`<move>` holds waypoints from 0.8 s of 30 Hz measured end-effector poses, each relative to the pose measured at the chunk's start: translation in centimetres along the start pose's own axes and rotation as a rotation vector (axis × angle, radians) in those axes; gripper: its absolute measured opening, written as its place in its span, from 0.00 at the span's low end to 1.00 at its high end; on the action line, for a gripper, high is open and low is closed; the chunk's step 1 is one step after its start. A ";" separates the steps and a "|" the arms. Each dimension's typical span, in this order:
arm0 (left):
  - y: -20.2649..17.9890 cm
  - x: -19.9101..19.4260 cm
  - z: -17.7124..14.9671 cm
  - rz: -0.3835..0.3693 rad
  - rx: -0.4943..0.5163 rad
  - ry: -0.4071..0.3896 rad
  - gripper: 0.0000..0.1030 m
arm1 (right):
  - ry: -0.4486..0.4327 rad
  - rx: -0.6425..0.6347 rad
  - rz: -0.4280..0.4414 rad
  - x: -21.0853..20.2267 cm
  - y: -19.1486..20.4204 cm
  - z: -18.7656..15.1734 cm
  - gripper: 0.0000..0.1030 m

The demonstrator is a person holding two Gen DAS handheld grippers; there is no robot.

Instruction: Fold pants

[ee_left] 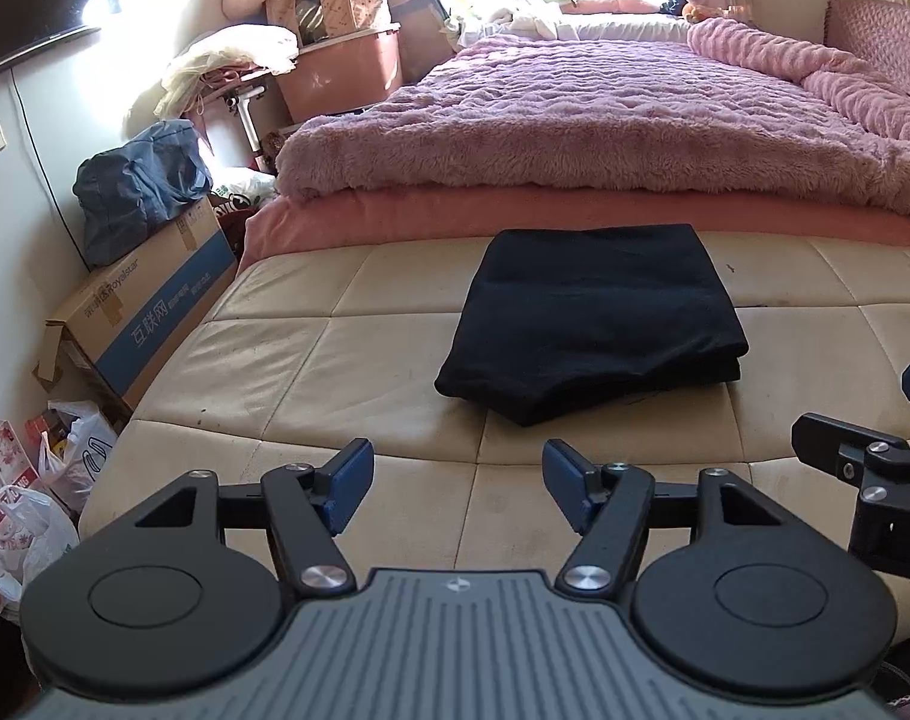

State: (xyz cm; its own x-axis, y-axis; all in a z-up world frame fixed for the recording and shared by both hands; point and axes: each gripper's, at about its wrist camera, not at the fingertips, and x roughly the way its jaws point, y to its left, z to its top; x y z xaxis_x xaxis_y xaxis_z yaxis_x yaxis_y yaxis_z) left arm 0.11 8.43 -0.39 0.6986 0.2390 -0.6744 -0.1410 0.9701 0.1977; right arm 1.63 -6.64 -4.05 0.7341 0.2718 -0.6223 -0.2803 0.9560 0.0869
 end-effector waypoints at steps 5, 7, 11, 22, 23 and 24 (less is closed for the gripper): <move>0.1 -0.1 -0.3 -0.002 0.004 0.008 0.74 | 0.012 0.007 0.006 0.1 -0.2 -0.3 0.79; 0.1 -0.2 -0.3 -0.005 0.006 0.005 0.74 | 0.011 0.005 0.004 0.0 -0.3 -0.3 0.79; 0.1 -0.4 -0.3 -0.015 0.009 0.001 0.75 | 0.006 0.003 -0.002 -0.2 -0.4 -0.2 0.79; 0.3 -0.5 -0.1 -0.020 -0.001 -0.002 0.75 | 0.008 -0.009 -0.002 -0.3 -0.1 -0.4 0.79; 0.3 -0.5 -0.1 -0.022 -0.001 -0.002 0.75 | 0.008 -0.009 -0.002 -0.3 -0.1 -0.4 0.79; 0.3 -0.5 -0.1 -0.022 -0.002 -0.003 0.75 | 0.008 -0.009 -0.002 -0.3 -0.1 -0.4 0.79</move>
State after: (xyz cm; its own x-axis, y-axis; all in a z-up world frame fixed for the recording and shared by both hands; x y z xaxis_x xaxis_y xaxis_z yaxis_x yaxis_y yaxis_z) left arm -0.36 8.60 -0.05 0.7034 0.2171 -0.6768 -0.1267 0.9753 0.1812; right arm 1.22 -6.90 -4.18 0.7298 0.2693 -0.6284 -0.2846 0.9554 0.0789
